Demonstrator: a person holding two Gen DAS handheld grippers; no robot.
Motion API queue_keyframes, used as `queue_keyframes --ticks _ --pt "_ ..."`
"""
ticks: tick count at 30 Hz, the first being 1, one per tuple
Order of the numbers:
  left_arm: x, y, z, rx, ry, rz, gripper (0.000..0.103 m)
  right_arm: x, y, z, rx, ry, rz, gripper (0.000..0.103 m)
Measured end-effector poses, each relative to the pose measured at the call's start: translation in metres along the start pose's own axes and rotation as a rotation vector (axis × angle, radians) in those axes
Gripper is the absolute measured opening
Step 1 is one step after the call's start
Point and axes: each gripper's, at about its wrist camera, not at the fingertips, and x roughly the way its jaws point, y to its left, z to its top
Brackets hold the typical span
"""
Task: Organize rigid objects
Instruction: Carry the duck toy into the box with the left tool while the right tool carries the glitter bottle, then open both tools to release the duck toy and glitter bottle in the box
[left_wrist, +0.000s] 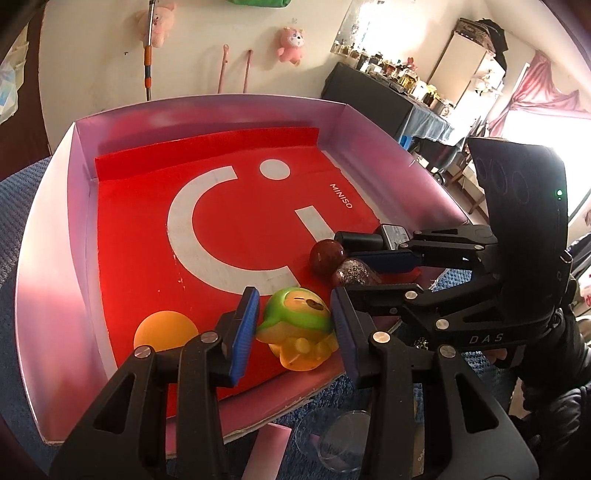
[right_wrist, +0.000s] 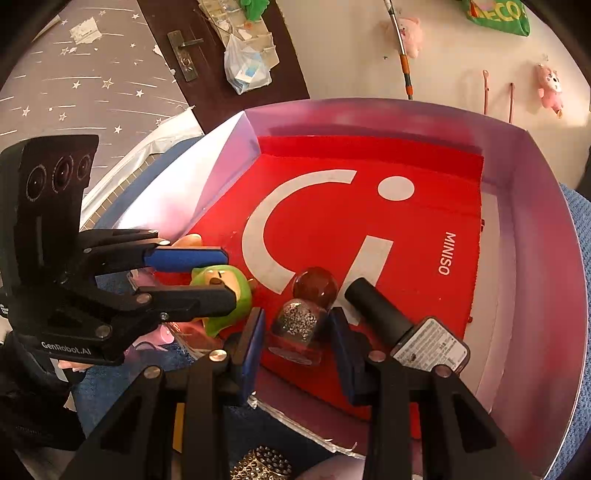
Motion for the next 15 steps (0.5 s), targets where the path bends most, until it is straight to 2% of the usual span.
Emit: queue_keyframes --ticks 15 --pt "0.0013 -0.0035 -0.0015 0.052 0.011 0.023 0.04 -0.0009 0.0004 -0.0012 0.0 0.001 -0.001 0.038"
